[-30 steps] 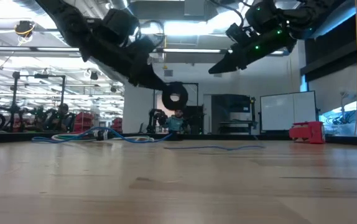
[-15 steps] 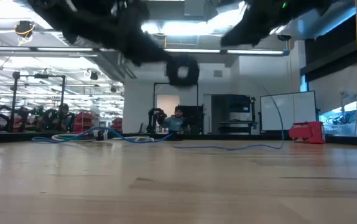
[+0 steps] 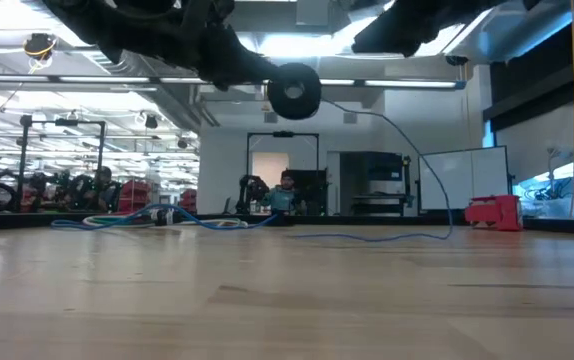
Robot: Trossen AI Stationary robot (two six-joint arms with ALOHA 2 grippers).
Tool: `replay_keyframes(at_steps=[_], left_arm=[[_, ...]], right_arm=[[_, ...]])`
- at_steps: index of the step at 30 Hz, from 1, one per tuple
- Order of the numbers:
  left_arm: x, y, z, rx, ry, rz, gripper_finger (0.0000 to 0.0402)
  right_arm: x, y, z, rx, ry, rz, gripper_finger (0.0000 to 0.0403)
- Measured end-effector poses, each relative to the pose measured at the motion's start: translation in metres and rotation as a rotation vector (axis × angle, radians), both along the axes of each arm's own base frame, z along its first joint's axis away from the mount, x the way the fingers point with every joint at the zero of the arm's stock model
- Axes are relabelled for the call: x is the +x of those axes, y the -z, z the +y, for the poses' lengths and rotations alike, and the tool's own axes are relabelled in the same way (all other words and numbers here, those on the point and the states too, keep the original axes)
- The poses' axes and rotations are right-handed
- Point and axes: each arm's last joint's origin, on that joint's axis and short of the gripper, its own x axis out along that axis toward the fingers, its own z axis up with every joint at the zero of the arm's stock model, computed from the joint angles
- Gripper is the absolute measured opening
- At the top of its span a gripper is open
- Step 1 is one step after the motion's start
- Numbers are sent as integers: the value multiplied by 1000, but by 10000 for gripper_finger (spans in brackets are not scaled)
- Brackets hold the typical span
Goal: Coil cords
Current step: Coil the blue wire onto the black spool
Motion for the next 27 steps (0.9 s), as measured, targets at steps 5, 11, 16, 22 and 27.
replay_keyframes(at_steps=[5,11,16,22,27], left_arm=[[0,-1,-2,25,13,-7,5],[2,-4,-11,58,74,-37,5],[-2,-12,-21,102,121,-72,5],[-7,-22,-28,129,146,-119,5],[-7,-22,-29,131,151,-117,5]], right_arm=[[19,4,1,-42,-14,-75,154],[38,19,-3,-41,-13,-97,154],[38,18,-1,-23,-40,-102,154],[38,20,0,13,-90,-93,154],[39,15,0,15,-92,-136,154]])
